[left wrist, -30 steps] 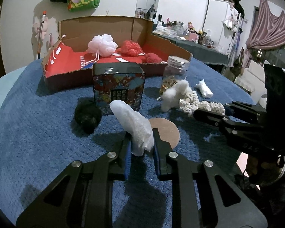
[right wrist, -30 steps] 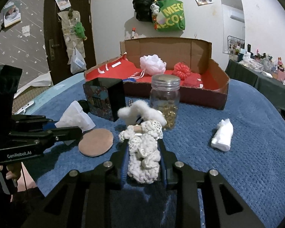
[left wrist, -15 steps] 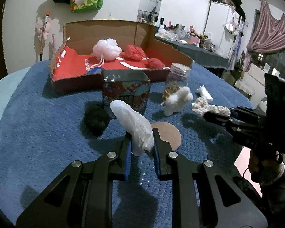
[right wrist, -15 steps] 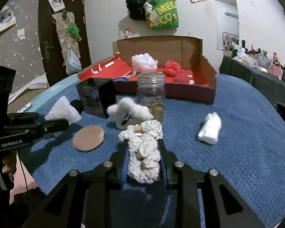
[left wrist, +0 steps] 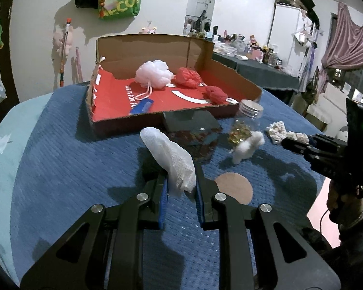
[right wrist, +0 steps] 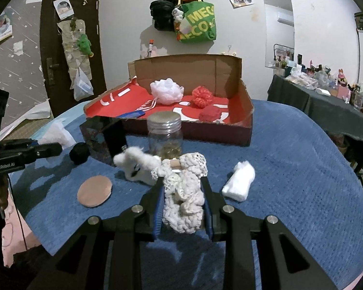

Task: Organize soft objects
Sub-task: 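Lift the knitted rope and white pouch and carry them into the box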

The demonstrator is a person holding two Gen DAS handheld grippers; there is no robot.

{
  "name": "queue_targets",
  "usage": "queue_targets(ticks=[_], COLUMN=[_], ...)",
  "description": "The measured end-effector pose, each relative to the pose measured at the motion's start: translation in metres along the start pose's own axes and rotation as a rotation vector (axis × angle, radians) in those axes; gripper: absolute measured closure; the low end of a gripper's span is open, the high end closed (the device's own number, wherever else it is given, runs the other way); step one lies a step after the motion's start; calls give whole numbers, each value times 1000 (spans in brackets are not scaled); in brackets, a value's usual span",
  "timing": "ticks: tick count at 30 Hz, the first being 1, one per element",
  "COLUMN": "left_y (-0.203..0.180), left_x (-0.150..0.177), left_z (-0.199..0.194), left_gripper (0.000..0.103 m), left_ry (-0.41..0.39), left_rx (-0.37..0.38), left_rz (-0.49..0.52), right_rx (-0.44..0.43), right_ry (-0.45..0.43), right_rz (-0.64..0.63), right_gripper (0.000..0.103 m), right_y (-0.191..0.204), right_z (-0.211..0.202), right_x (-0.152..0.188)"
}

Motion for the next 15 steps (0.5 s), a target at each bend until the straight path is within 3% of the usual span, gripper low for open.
queue_targets(ticks=[15], left_y=[43], left_x=[-17], left_z=[29], left_gripper=[85], left_ry=[82], left_rx=[-35], left_rz=[-12], right_rx=[73], right_ry=[34], right_rz=[-39], right_gripper=[73], right_y=[-22], right_z=[26], right_x=[-25])
Point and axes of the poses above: each gripper's, at about its wrist camera, not at the fingertips, and z roughly the way its jaws point, y to its left, x to its underside, the point moved 9 cm from there along z, roughly the way its jaws point, and after that the axes turned 2 degrees about -y, right-handed, at the moved point
